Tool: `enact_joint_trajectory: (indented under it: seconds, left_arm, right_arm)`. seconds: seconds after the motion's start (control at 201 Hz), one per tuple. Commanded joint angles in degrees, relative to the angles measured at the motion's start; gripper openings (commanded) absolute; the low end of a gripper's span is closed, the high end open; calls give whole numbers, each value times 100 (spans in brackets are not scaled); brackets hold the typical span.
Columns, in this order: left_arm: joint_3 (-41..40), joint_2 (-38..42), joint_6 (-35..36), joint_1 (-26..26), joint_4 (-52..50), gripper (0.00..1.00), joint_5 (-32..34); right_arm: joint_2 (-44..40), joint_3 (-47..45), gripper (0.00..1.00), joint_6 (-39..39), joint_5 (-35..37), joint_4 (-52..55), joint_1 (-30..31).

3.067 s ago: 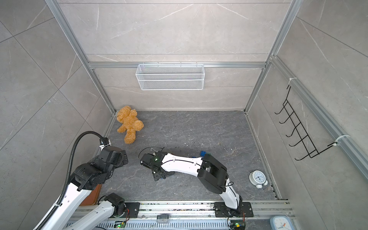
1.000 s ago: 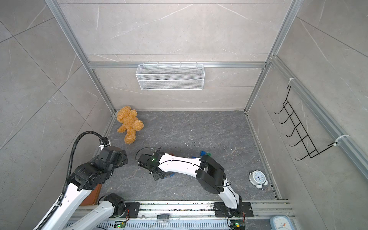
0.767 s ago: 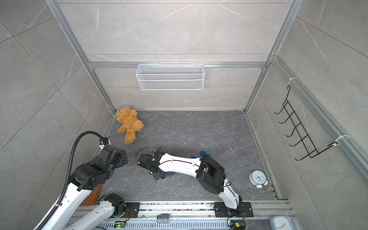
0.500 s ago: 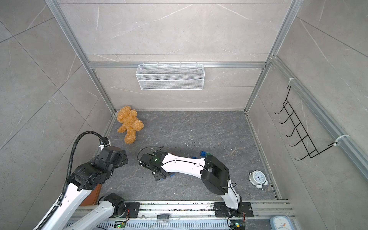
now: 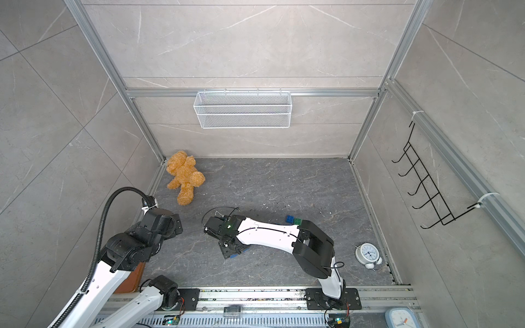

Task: Assemble the letter h with lego
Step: Assemble the lego brick with the lego brick.

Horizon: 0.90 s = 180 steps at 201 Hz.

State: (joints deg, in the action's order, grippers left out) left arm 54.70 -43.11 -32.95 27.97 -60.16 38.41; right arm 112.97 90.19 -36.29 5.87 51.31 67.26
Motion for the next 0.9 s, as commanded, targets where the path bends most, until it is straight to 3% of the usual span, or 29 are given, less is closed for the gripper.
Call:
enact_joint_trajectory:
  seconds: [0.0, 0.893]
  left_arm:
    - [25, 3, 78, -37, 62, 99, 8]
    - [29, -92, 83, -60, 71, 99, -11]
  right_arm:
    - [-20, -69, 0, 191, -77, -82, -34]
    - [260, -218, 0, 509, -73, -97, -161]
